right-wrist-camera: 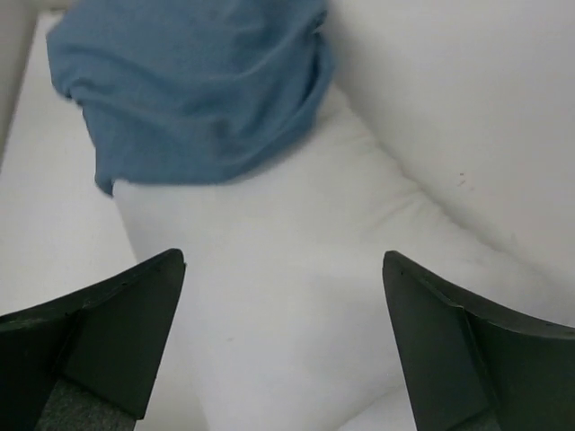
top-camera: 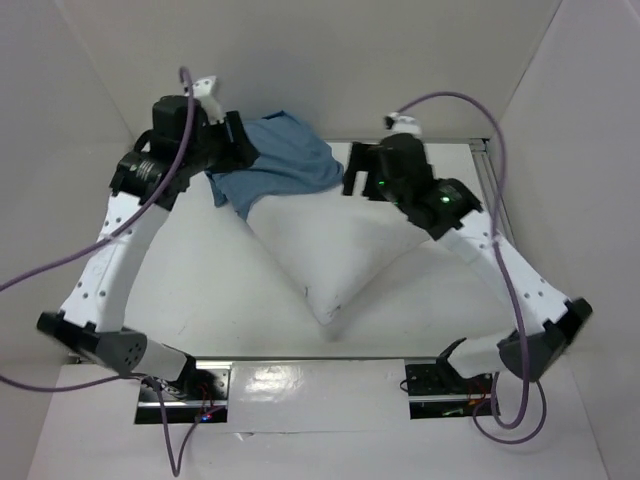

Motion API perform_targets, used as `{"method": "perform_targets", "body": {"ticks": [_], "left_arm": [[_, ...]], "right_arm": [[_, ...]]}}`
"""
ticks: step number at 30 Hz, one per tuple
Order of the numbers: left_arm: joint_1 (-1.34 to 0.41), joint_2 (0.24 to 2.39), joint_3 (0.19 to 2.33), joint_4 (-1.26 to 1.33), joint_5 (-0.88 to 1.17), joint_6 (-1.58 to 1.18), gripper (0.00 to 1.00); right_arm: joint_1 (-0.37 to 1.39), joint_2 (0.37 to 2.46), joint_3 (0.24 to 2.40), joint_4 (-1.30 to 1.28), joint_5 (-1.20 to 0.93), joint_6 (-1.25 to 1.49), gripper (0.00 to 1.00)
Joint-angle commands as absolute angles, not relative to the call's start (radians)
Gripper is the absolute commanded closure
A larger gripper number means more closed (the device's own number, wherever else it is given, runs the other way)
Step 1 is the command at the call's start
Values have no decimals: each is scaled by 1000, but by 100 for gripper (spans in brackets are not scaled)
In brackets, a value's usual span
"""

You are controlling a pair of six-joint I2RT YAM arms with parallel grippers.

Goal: Put the pillow into the pillowcase

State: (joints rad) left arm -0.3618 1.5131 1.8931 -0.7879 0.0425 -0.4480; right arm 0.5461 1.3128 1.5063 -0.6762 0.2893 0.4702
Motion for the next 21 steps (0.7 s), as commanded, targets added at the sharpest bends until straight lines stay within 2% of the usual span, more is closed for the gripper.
{"method": "perform_targets", "body": {"ticks": [1,4,6,8,10,11,12,13,14,17,18,21], "left_arm": [[-322,1482,1689,-788,-112,-458,36],[-258,1438,1506,-779,-159,-537,40],[-215,1378,1403,-700,-114,-554,41],[-187,1352,1292,-652,-48,-554,34],[-177,1351,1256,-634,-20,-554,30],[-176,1351,1232,-618,-8,-543,27],[-176,1351,1220,-605,14,-508,20],[-176,1351,1206,-589,38,-488,16],[-187,1351,1184,-562,82,-467,12],[-234,1377,1160,-522,101,-439,10],[-247,1396,1160,-509,101,-430,10],[-273,1422,1150,-454,87,-416,12]], "right_arm": [[783,1481,1616,-815,443,390,2],[918,1671,1733,-844,530,368,1],[982,1762,1769,-853,574,368,1],[994,1862,1784,-838,583,356,5],[973,1897,1757,-767,543,339,13],[962,1911,1756,-767,534,339,26],[928,1911,1756,-767,503,339,67],[913,1911,1756,-749,477,339,86],[896,1870,1731,-732,450,315,100],[815,1775,1662,-625,226,253,100],[760,1716,1625,-606,78,218,100],[655,1640,1600,-594,-119,195,100]]}}
